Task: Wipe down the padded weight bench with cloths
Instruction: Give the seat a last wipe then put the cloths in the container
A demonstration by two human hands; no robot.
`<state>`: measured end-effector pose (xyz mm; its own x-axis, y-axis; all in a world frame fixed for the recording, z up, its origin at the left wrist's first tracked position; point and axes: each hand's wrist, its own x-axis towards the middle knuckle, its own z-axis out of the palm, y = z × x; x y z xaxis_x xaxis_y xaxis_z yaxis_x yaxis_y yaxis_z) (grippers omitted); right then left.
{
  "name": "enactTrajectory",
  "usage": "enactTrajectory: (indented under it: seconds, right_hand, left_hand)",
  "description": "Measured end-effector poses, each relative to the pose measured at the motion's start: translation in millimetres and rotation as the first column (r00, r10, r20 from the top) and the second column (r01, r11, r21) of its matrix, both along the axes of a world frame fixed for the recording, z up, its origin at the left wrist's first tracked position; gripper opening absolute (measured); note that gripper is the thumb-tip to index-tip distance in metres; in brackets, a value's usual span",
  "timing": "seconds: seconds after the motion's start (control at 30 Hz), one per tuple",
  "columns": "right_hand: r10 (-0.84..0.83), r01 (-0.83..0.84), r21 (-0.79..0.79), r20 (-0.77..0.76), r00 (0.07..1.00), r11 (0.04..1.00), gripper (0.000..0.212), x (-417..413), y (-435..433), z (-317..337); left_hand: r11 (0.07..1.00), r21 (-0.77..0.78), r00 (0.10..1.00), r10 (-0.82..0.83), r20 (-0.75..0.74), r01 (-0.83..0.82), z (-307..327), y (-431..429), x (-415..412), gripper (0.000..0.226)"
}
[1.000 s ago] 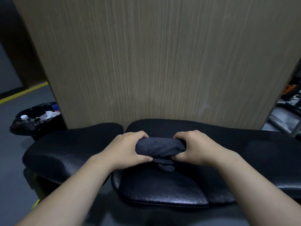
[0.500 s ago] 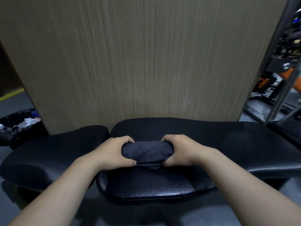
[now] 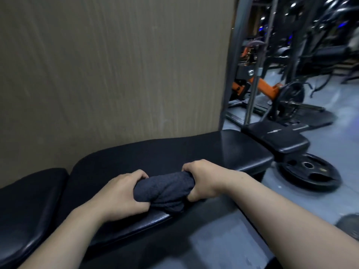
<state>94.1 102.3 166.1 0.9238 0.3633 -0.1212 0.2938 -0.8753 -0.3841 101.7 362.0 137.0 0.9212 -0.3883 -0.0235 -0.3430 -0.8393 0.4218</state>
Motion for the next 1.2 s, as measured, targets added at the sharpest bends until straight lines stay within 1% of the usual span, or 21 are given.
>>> enactTrajectory:
  seconds: [0.07,0.1,0.23,0.33,0.4,0.47,0.57,0.67,0.73,0.83,0.97,1.1,1.2]
  right_hand:
    - [-0.065,0.066,0.029,-0.037,0.997,0.997,0.031,-14,-26,7]
    - [-0.098,0.099,0.035,-0.031,0.995,0.994,0.031,-22,-40,10]
    - [-0.202,0.205,-0.034,0.083,0.976,0.978,0.033,-55,-94,19]
    - [-0.292,0.302,-0.052,0.143,0.946,0.952,0.033,-89,-137,17]
    - [-0.356,0.367,-0.04,0.169,0.919,0.929,0.032,-116,-166,13]
    - [-0.435,0.444,-0.024,0.16,0.886,0.896,0.032,-143,-196,9]
    - [-0.556,0.562,0.0,0.139,0.819,0.827,0.033,-185,-240,2]
    - [-0.653,0.657,0.022,0.134,0.745,0.754,0.033,-228,-281,-13]
    - [-0.695,0.701,0.009,0.138,0.705,0.713,0.033,-254,-305,-27]
    - [-0.76,0.766,0.004,0.126,0.637,0.643,0.033,-290,-334,-55]
    - [-0.851,0.851,0.028,0.026,0.524,0.524,0.033,-336,-361,-106]
    - [-0.889,0.887,-0.058,-0.015,0.458,0.458,0.036,-382,-372,-157]
    - [-0.923,0.917,-0.108,-0.065,0.38,0.385,0.035,-407,-377,-195]
  left_hand:
    - [0.998,-0.002,0.998,-0.062,0.015,0.062,3,-26,0,0.044]
    - [0.995,-0.003,0.995,-0.099,0.025,0.099,5,-42,0,0.044]
    - [0.971,0.006,0.969,-0.24,0.06,0.24,14,-102,1,0.045]
    - [0.938,0.008,0.932,-0.345,0.111,0.346,19,-152,-1,0.047]
    - [0.902,0.022,0.89,-0.43,0.149,0.432,20,-189,-6,0.046]
    - [0.853,0.054,0.835,-0.519,0.185,0.519,18,-229,-15,0.047]
    - [0.763,0.104,0.735,-0.644,0.213,0.638,11,-290,-29,0.048]
    - [0.674,0.117,0.643,-0.733,0.222,0.729,-2,-350,-47,0.046]
    - [0.622,0.113,0.593,-0.777,0.21,0.775,-15,-386,-60,0.044]
    - [0.52,0.114,0.496,-0.848,0.185,0.847,-41,-435,-82,0.043]
    - [0.403,0.156,0.393,-0.915,0.094,0.902,-91,-493,-110,0.043]
    - [0.27,0.158,0.274,-0.962,-0.005,0.95,-144,-534,-146,0.043]
    - [0.214,0.16,0.229,-0.97,-0.081,0.964,-183,-551,-170,0.044]
